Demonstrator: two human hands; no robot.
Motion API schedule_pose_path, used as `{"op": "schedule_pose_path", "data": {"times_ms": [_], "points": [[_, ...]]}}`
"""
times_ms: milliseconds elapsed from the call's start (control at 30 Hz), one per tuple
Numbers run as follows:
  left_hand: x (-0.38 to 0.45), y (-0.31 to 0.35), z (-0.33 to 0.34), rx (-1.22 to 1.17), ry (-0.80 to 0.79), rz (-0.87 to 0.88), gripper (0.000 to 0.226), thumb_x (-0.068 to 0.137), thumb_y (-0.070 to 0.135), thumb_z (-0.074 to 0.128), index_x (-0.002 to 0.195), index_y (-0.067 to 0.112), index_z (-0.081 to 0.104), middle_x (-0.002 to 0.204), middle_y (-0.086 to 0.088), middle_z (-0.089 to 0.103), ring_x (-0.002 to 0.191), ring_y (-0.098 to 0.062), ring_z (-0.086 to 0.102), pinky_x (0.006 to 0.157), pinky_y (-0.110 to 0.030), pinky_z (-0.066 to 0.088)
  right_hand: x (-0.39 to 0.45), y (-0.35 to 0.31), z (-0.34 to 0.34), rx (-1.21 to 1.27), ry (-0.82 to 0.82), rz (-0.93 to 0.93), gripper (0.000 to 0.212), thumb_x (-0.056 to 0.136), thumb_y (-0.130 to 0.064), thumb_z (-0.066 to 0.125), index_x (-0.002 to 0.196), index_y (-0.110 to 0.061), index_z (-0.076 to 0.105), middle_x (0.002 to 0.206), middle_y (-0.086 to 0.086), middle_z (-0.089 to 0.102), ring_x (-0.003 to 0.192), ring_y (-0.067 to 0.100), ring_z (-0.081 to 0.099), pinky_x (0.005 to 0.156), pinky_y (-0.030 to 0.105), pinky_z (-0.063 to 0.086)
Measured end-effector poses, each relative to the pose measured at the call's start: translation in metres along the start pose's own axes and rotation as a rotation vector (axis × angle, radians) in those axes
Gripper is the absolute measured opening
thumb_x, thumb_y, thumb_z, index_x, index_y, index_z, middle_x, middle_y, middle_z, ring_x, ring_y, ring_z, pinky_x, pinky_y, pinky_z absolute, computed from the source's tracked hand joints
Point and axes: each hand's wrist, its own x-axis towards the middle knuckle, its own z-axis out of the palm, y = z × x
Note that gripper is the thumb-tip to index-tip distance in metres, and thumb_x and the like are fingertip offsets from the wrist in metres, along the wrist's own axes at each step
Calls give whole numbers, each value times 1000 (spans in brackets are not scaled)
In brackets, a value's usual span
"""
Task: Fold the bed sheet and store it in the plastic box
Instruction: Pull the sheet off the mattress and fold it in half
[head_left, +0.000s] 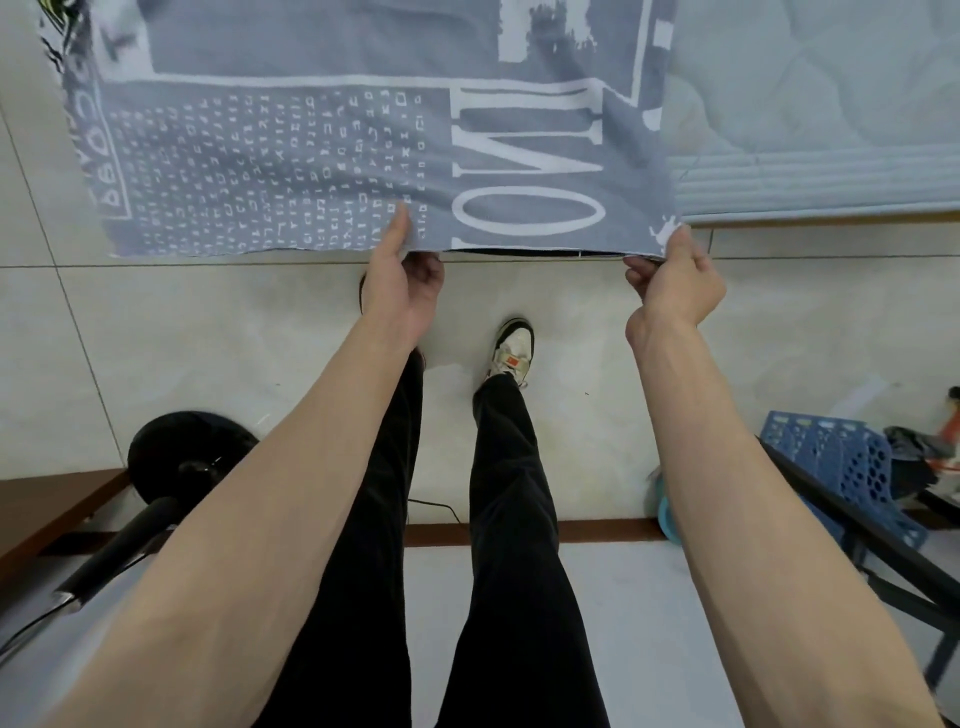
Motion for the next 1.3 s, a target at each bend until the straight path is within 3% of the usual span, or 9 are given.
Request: {"op": "schedule_pose_path", "data": {"times_ms": [100,233,267,433,667,867,1067,1167,1300], "points": [[1,-5,-4,-8,19,-3,22,86,27,82,101,14,73,88,-4,74,73,-15,68,72,-28,58,-11,-24,3,21,-24,-102,18,99,-22,59,86,-10,57,81,11,68,52,20,65,54,29,51],[1,-6,5,-171,4,-39,17,89,19,79,102,10,73,98,-10,76,92,-22,73,89,-34,60,-27,-55,14,19,-151,-618,11,95,-28,63,85,-23,63,70,-9,65,57,14,63,51,31,58],[0,-7,8,-193,24,-40,14,91,14,77,102,8,72,97,-10,77,94,-22,73,87,-34,61,-28,-50,14,-27,-152,-591,10,95,-26,63,85,-24,62,72,-7,65,59,13,62,52,31,58],[-1,-13,19,-142,100,-62,2,95,11,71,96,11,70,78,-2,78,81,-13,71,68,-23,58,-3,-6,-6,-53,42,9,17,99,-22,56,105,-5,60,90,16,70,54,19,62,52,26,51],[9,-25,20,-82,86,-51,4,96,19,71,98,16,70,85,3,77,76,-8,70,65,-19,55,19,-17,1,-116,157,-218,13,91,-24,57,80,-20,59,76,-4,60,65,11,54,62,34,55],[5,-28,13,-108,105,-56,4,93,16,75,95,15,71,87,1,73,72,-8,64,66,-19,54,26,-20,4,-20,147,-182,8,94,-21,57,91,-14,59,79,-4,59,56,7,53,49,22,49],[4,-15,12,-161,62,-88,35,93,-4,68,62,7,78,78,-3,69,66,-9,59,62,-17,48,36,-27,7,-16,166,-168,11,96,-20,55,86,-16,56,82,-3,60,59,12,55,49,22,49],[1,-12,23,-206,100,-109,14,90,-9,68,82,2,72,89,-9,66,70,-12,57,60,-18,48,43,-33,9,-36,142,-148,11,97,-18,53,86,-17,54,87,-1,60,63,13,56,53,23,51],[-4,-15,35,-257,155,-118,15,90,-2,72,101,7,66,103,-6,61,71,-11,48,54,-17,44,39,-46,11,-37,146,-79,11,99,-15,50,89,-15,53,92,2,60,72,16,54,65,28,53]]}}
